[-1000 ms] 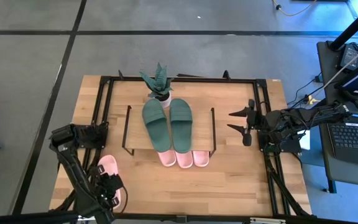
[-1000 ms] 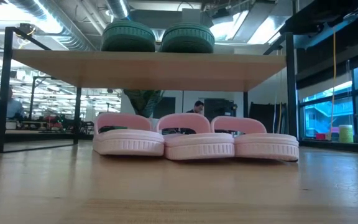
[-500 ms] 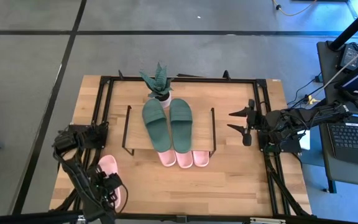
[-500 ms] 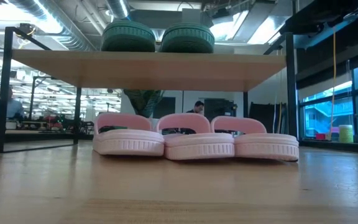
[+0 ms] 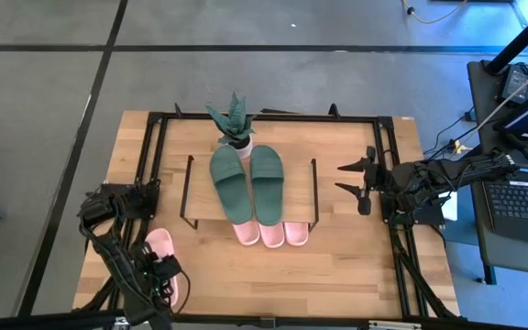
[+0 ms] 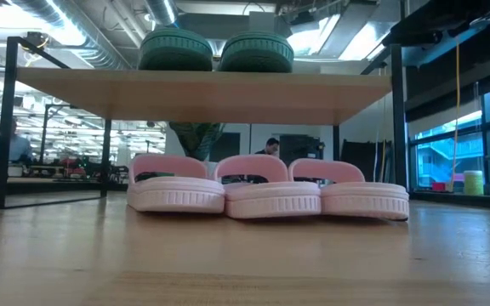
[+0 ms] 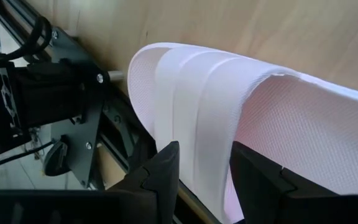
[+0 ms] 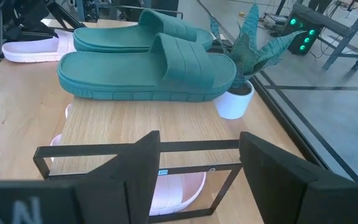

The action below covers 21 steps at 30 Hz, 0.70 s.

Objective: Pick and place slides into the shelf
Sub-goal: Put the pink slide under the shelf

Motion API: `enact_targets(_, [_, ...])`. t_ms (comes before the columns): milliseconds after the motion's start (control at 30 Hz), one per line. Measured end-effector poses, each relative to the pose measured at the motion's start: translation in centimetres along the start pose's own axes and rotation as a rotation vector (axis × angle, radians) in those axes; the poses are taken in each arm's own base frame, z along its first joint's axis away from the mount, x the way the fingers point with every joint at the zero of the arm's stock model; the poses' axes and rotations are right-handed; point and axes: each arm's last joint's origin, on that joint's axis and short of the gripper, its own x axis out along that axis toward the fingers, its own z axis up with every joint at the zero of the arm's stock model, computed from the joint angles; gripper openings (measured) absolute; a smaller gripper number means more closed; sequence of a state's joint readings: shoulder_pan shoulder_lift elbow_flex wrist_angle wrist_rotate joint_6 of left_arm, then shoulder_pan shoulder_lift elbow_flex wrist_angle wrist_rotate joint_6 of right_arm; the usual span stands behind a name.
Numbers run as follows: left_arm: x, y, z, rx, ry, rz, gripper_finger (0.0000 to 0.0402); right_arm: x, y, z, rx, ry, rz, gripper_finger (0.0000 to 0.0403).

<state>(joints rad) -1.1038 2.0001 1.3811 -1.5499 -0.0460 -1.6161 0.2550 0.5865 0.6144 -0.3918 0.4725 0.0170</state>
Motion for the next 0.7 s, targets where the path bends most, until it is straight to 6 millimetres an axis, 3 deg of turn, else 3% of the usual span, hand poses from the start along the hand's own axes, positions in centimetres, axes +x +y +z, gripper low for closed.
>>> enact_targets(700, [1.0, 0.2, 0.1, 0.058, -0.045, 0.038, 0.0122, 0.0, 0.0, 0.0, -0.001, 0.001, 0.0, 0.022])
